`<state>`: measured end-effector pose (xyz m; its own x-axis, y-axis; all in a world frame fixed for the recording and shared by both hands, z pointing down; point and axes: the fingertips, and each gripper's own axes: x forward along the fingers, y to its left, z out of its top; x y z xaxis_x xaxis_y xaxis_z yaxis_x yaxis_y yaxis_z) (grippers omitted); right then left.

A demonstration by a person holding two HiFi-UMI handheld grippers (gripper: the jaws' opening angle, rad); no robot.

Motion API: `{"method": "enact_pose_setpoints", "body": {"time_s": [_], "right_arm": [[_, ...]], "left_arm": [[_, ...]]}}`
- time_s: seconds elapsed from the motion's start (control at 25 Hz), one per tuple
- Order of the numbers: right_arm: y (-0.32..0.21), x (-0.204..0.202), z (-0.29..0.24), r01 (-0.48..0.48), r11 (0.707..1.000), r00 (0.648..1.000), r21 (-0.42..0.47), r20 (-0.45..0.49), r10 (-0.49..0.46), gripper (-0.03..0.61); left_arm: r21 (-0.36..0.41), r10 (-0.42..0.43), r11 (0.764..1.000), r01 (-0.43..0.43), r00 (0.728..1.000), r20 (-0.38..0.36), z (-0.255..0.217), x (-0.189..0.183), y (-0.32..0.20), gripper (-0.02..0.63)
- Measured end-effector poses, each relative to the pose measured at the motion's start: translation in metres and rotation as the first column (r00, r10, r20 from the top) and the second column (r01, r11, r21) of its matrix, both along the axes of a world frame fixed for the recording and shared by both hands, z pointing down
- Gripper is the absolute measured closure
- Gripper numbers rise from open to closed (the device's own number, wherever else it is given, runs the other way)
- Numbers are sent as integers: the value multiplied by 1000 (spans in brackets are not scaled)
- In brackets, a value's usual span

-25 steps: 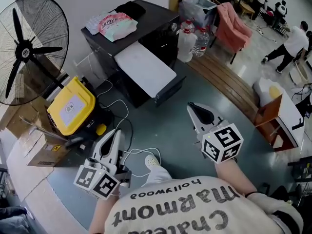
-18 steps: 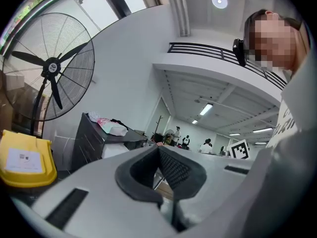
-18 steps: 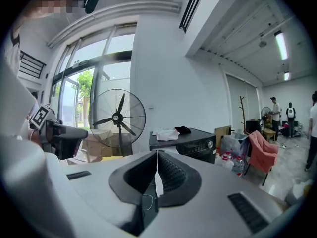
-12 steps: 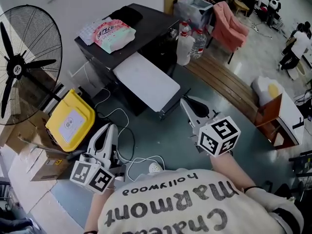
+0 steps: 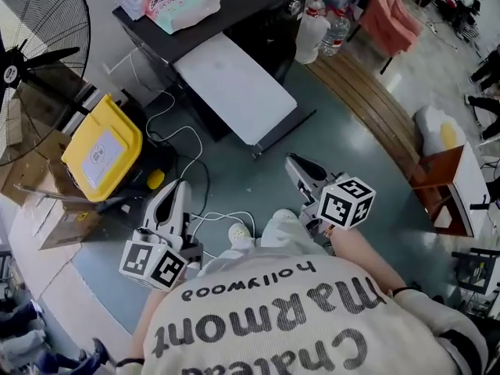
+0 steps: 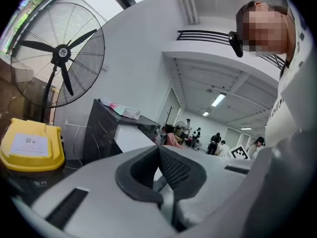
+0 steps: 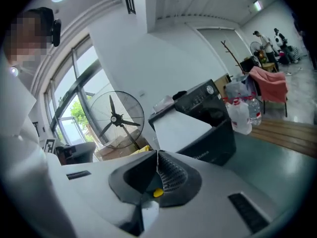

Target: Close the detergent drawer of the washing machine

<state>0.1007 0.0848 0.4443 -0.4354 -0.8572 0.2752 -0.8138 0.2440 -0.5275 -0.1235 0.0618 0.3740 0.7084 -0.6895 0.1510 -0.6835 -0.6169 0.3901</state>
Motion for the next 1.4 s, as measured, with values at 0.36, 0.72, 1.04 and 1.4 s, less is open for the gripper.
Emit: {"method": "enact_pose_setpoints", "body": {"time_s": [0.36, 0.72, 1.04, 1.4], "right_arm": [[-3, 40, 106, 89, 963, 993, -255, 95, -67, 546], [-30, 39, 169, 246, 904, 961, -349, 213, -179, 399], [-65, 38, 176, 281, 896, 924, -344, 351, -155, 399], [-84, 23, 175, 303, 876, 897, -375, 423, -129, 405]], "left_arm": [[-95, -292, 952, 292, 956, 18, 29, -11, 13, 606], [-114, -491, 862, 495, 869, 63, 35, -15, 39, 606], [-137, -629, 761, 634, 773, 83, 45, -24, 75, 606], [-121, -687, 712, 691, 722, 83, 43, -32, 88, 606]]}}
